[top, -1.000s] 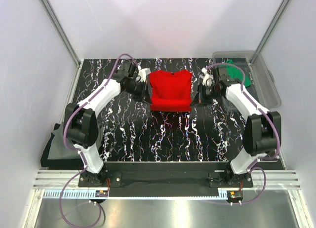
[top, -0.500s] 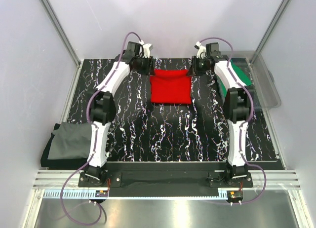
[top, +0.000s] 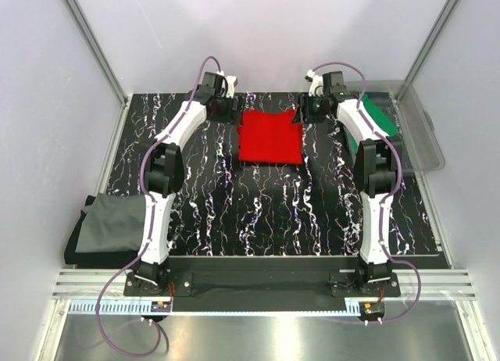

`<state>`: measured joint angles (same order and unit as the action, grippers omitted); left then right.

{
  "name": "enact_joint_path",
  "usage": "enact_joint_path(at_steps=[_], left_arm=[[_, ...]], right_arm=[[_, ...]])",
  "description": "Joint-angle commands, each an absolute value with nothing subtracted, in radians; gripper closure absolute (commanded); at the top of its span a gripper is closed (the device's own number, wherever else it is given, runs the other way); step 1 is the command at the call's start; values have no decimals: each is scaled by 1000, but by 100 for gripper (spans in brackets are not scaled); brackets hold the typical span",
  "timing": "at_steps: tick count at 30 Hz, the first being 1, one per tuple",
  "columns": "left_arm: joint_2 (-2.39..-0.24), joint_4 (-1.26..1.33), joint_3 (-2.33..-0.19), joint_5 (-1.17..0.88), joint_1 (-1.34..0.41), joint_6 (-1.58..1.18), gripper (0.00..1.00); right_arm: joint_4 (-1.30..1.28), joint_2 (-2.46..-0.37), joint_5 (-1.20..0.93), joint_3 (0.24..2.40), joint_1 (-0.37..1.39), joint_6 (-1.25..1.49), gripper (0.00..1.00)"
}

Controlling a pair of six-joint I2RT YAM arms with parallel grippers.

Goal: Fold and stack the t-shirts
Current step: Fold the tshirt, then neatly place the folded tshirt to the corner

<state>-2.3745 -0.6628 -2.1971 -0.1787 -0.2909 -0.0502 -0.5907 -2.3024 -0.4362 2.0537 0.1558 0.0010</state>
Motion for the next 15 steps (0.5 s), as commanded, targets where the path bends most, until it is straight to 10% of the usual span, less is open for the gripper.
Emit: enact_joint_path(at_steps=[1, 15], left_arm=[[-2324, -684, -2154, -355, -279, -92, 8], [-2548, -565, -2201, -563, -238, -311, 8]], right_arm=[[-569, -2230, -526, 1991, 192, 12, 44], [-615, -2315, -528, 1963, 213, -51, 44]])
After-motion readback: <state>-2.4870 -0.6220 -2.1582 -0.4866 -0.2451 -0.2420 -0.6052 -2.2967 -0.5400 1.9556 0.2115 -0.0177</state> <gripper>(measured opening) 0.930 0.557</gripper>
